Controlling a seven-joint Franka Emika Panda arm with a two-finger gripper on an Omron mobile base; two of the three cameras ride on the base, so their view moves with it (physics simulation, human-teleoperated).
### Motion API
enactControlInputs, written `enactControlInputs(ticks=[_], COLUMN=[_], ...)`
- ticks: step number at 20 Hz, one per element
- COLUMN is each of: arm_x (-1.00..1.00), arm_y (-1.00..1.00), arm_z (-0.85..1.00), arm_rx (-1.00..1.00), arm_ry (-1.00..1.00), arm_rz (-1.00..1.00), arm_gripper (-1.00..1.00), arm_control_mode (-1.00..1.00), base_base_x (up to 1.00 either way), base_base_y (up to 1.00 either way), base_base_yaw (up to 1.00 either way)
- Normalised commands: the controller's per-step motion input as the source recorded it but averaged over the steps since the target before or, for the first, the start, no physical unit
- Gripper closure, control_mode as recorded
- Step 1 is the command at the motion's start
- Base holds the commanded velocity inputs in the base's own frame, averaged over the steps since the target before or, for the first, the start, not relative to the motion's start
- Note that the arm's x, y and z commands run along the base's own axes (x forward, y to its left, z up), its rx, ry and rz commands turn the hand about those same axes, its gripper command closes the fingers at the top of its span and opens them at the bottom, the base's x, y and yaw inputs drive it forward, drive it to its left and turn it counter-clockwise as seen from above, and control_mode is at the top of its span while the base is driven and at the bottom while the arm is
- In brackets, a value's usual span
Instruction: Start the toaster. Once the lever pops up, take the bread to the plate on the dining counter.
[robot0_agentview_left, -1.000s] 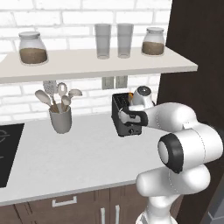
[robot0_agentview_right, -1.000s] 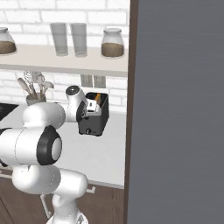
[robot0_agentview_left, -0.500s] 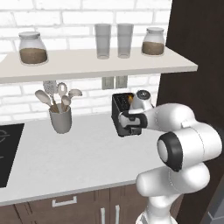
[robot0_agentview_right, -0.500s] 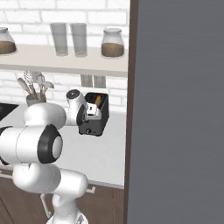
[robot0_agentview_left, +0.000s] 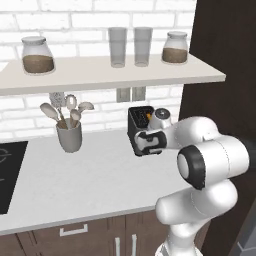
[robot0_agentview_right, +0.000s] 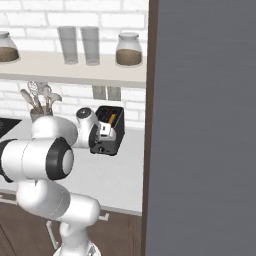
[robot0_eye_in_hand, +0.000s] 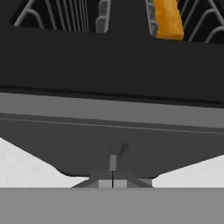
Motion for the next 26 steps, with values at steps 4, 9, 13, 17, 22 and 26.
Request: enactControlInputs(ticks=[4,9,13,17,22,26], arm_x=[-0.18,-0.98,-0.74,-0.11,0.01,0.04], arm_y=[0.0,-0.15,-0.13,-0.02,0.0,-0.01], arm_z=[-0.46,0.75,1.0,1.0,1.0,1.0], arm_rx=[0.0,0.06,0.11,0.08,0.03,0.0], arm_ry=[-0.01,-0.26,-0.27,-0.16,-0.02,0.08], arm_rz=[-0.02,-0.06,-0.05,-0.01,0.0,-0.03], arm_gripper=[1.0,1.0,1.0,1.0,-1.0,-1.0], arm_control_mode=[-1.0,-1.0,-1.0,-1.0,-1.0,-1.0], base_base_x=[0.0,0.0,0.0,0.0,0.0,0.0], base_base_y=[0.0,0.0,0.0,0.0,0.0,0.0], base_base_yaw=[0.0,0.0,0.0,0.0,0.0,0.0])
